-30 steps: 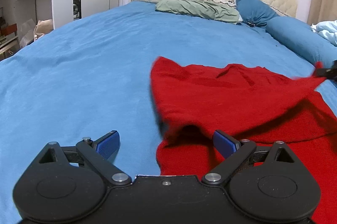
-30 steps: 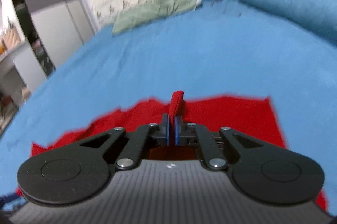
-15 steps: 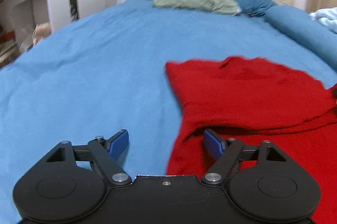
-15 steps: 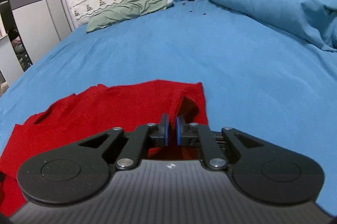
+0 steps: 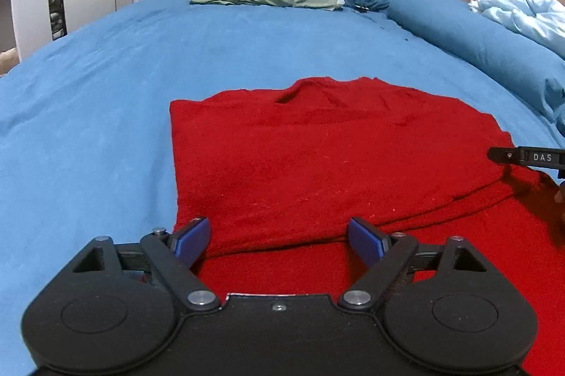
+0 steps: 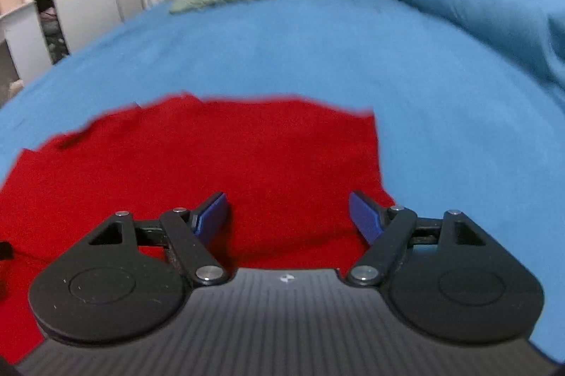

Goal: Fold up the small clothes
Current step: 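Move both tools open toward the sweater hem, then close the right tool on the hem while the left tool grasps the hem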

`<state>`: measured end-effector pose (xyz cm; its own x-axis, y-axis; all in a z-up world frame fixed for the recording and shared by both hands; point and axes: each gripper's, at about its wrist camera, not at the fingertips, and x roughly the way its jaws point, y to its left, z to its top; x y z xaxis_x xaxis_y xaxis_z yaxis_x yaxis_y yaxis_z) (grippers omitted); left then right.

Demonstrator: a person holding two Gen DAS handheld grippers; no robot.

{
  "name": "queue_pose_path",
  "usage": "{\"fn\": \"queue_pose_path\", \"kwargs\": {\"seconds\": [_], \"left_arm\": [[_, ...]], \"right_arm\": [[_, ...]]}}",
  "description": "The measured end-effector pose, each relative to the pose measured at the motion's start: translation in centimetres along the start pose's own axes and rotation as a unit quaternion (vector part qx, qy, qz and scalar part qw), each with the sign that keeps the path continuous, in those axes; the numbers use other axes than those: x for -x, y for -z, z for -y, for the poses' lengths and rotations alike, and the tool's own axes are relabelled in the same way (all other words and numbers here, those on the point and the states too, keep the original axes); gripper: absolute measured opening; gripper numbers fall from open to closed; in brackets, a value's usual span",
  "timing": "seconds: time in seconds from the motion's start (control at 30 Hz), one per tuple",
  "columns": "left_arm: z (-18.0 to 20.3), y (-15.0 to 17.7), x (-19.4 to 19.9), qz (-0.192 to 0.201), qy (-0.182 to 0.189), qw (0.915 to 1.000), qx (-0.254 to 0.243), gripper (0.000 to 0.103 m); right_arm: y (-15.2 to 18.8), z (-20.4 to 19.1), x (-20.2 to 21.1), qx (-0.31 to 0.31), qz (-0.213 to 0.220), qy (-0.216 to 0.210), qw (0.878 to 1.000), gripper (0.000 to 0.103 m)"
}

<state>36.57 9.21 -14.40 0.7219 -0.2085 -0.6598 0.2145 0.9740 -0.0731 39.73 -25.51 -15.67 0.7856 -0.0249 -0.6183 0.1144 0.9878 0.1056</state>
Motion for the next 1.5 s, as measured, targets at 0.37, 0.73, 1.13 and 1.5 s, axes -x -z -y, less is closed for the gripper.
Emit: {"fn": "queue_pose_path", "kwargs": {"seconds": [0.37, 0.73, 1.13, 1.5], "left_arm": [[1.9, -2.3, 11.1, 0.016, -0.034, 0.9990, -0.024, 0.101], [2.7, 4.1, 25.5, -0.045, 0.009, 0.9988, 0.014, 0.102], [2.5, 14.8, 24.5, -0.123, -0.008, 0.9903, 0.065, 0.083], [3.3, 17.6, 22.9, -0.125, -0.029, 0.9906, 0.048, 0.056]], "right_arm": [[-2.6, 1.2, 12.1, 0.012, 0.063, -0.043, 0.997, 0.096], [2.2, 3.8, 31.3, 0.105, -0.009, -0.062, 0.992, 0.103], [15.4, 5.3, 33.8, 0.050, -0.152, -0.042, 0.986, 0.093], [17.6, 4.7, 31.2, 0.021, -0.173, -0.010, 0.985, 0.075]]}}
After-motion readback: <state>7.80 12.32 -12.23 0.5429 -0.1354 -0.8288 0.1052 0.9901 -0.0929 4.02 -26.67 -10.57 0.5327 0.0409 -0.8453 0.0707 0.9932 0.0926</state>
